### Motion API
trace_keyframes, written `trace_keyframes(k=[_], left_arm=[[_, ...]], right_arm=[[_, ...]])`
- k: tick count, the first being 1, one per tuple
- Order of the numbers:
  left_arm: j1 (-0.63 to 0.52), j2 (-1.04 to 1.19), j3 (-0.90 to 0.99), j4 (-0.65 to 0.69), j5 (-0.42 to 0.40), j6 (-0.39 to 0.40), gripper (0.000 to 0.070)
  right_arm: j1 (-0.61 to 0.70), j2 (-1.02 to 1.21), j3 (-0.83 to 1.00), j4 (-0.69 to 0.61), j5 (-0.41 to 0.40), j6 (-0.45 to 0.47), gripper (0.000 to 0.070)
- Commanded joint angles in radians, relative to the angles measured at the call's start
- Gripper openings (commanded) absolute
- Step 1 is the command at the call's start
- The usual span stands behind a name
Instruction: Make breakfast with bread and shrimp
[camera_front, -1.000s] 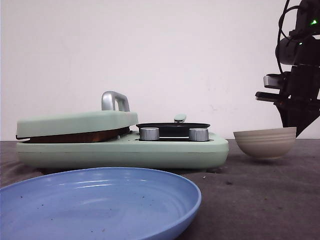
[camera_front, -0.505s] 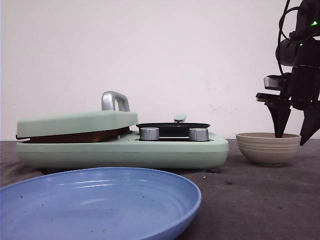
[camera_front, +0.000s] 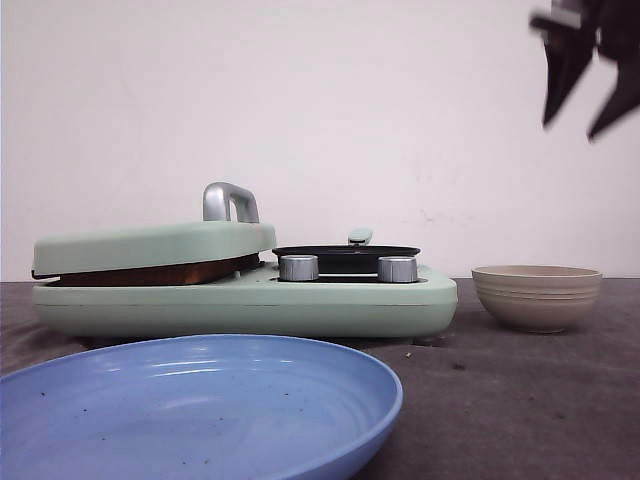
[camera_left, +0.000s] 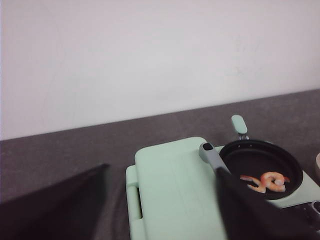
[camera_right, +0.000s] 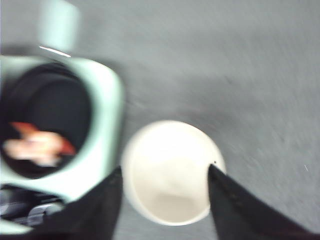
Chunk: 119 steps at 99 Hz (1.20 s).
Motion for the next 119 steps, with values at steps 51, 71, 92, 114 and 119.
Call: trace_keyframes(k=[51, 71, 92, 114, 119], left_arm=[[-0.002, 0.050, 0.010, 0.069, 0.053, -0.079, 0.0000], [-0.002, 0.035, -0.002, 0.062, 0.056, -0.108, 0.0000], [-0.002, -0.036, -0.090, 0.109, 0.059, -0.153, 0.0000], [-0.003, -0.148, -0.209, 0.140, 0.074, -0.208, 0.0000], [-0.004, -0.176, -0.232, 0.138, 0.074, -0.211, 0.0000]], right_arm=[[0.165, -0.442, 0.018, 0.001, -0.005, -0.058, 0.0000], [0.245, -0.583, -0.031, 0.001, 0.029, -0.070, 0.0000], [0.269, -0.819, -0.300, 0.137, 0.047, -0.071, 0.0000], [0.272, -1.029, -0.640, 0.256, 0.041, -0.067, 0.0000], [0.272, -1.066, -0.711, 0.287, 0.047, -0.057, 0.0000]])
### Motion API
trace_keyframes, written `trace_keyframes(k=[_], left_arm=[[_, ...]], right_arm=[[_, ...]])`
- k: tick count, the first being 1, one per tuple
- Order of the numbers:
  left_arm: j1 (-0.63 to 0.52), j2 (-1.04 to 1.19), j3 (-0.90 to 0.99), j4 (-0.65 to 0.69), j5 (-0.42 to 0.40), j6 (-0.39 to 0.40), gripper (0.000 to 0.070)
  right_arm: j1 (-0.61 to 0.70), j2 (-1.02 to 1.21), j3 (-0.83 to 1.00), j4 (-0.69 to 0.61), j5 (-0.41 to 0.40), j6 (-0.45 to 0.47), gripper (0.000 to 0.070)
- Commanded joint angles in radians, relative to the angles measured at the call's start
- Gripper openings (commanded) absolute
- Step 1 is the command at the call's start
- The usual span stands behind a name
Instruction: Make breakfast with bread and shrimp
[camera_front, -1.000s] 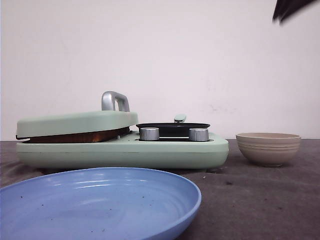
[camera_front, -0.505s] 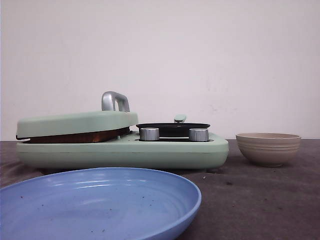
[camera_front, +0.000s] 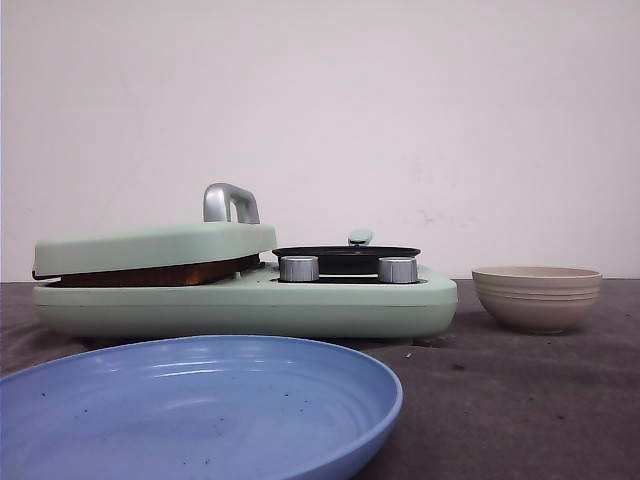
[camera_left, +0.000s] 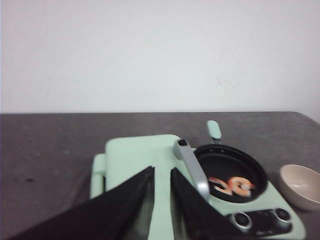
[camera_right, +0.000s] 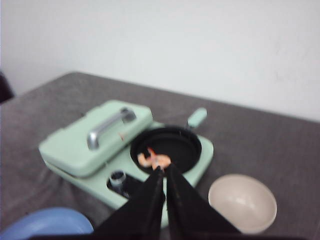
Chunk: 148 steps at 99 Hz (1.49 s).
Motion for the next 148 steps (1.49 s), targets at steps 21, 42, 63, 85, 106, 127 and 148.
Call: trace_keyframes(k=[21, 42, 63, 85, 106, 127, 148], left_arm=[[-0.004, -0.148, -0.111, 0.014, 0.000, -0.051, 0.0000], [-0.004, -0.239, -0.151, -0.037, -0.029, -0.067, 0.0000], [-0.004, -0.293, -0.153, -0.130, -0.066, -0.067, 0.0000], [-0.003, -0.348, -0.187, -0.171, -0.114, -0.077, 0.0000], [-0.004, -0.348, -0.186, -0.169, -0.109, -0.076, 0.0000], [-0.004, -0.348, -0.186, -0.167, -0.109, -0.076, 0.0000], [-0.004, -0.348, -0.186, -0.167, -0.109, -0.077, 0.0000]], right_arm=[[0.005, -0.162, -0.294, 0.085, 0.009, 0.018, 0.0000], [0.005, -0.259, -0.373, 0.113, 0.021, 0.050, 0.0000], [0.005, -0.280, -0.387, 0.113, 0.019, 0.069, 0.0000], [0.005, -0.278, -0.408, 0.153, 0.021, 0.102, 0.0000], [0.005, -0.278, -0.408, 0.168, 0.020, 0.153, 0.0000], [0.005, -0.278, -0.408, 0.168, 0.020, 0.153, 0.0000], [0.005, -0.278, -0.408, 0.168, 0.020, 0.153, 0.0000]])
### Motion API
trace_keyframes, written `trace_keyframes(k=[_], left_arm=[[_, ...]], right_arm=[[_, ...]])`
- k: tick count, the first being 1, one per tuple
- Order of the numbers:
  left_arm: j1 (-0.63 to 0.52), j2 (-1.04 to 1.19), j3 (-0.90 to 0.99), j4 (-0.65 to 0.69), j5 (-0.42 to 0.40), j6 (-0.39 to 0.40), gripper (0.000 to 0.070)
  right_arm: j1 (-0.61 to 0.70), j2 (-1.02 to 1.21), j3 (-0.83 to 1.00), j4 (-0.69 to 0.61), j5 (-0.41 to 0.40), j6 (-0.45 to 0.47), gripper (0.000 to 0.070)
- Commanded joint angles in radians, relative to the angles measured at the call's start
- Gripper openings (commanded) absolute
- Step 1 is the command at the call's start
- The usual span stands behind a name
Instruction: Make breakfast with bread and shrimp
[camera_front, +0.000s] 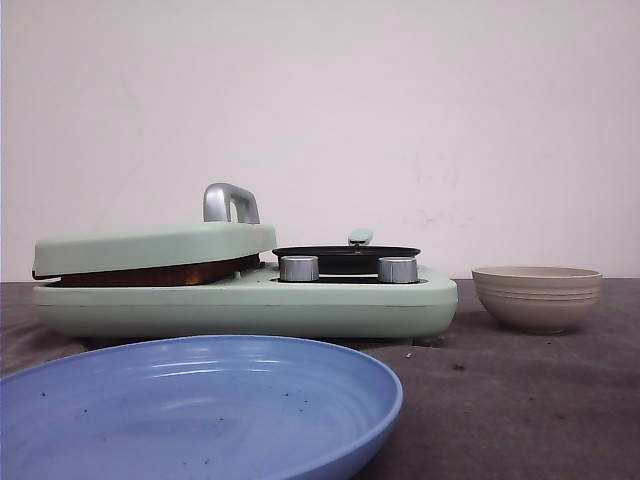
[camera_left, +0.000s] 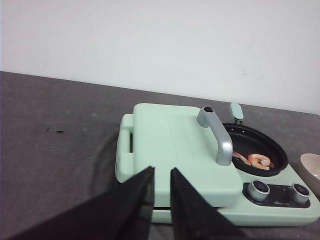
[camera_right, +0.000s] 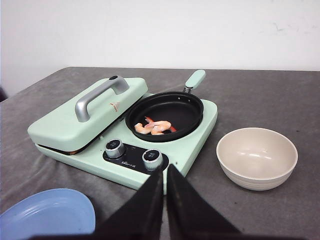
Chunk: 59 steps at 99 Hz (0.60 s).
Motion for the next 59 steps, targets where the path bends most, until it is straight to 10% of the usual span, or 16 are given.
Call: trace_keyframes(k=[1, 46, 59], left_arm=[[-0.004, -0.002, 0.004, 0.011, -0.003, -0.004, 0.0000], [0.011, -0.010, 0.003, 0.000, -0.002, -0.002, 0.0000], [0.053, -0.040, -0.034, 0.061, -0.003, 0.115, 0.0000]], right_arm=[[0.005, 0.003, 0.003, 0.012, 0.000, 0.013, 0.0000], [0.005, 0.003, 0.003, 0.012, 0.000, 0.013, 0.0000], [0.005, 0.003, 0.003, 0.012, 0.000, 0.013, 0.0000]])
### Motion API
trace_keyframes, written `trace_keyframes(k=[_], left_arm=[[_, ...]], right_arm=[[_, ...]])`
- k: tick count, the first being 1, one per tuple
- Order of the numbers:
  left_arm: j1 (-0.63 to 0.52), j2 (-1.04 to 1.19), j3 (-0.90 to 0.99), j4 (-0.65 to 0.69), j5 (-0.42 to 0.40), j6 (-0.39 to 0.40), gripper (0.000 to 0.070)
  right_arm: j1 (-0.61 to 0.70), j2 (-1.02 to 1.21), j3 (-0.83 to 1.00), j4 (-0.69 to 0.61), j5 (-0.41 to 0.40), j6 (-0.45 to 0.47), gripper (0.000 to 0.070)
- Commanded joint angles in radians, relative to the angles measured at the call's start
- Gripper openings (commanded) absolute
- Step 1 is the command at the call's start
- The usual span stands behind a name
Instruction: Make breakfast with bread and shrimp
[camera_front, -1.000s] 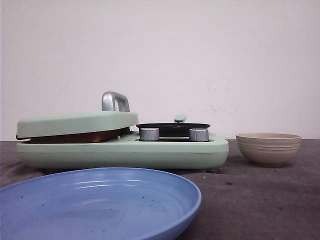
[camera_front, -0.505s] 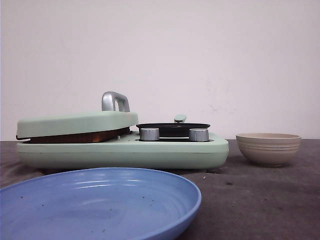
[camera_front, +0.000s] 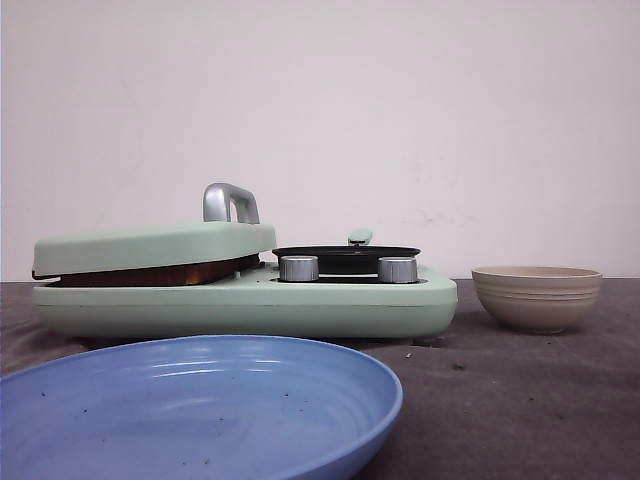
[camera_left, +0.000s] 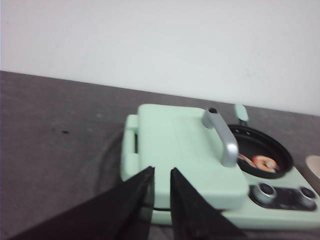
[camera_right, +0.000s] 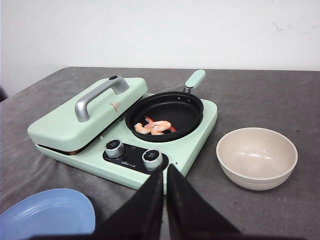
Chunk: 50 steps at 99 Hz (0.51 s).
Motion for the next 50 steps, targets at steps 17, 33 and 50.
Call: trace_keyframes(k=[17, 33, 50], left_arm=[[0.124, -0.085, -0.114, 0.101, 0.014, 0.220, 0.0000], [0.218, -0.099, -0.217, 0.132, 0.083, 0.220, 0.0000], [0.242, -0.099, -0.340, 0.234, 0.150, 0.220, 0.0000]], right_arm=[[0.005, 0.003, 0.003, 0.012, 0.000, 0.013, 0.0000], [0.005, 0.002, 0.003, 0.012, 0.000, 0.013, 0.0000], [0.005, 0.002, 0.003, 0.012, 0.000, 0.013, 0.0000]])
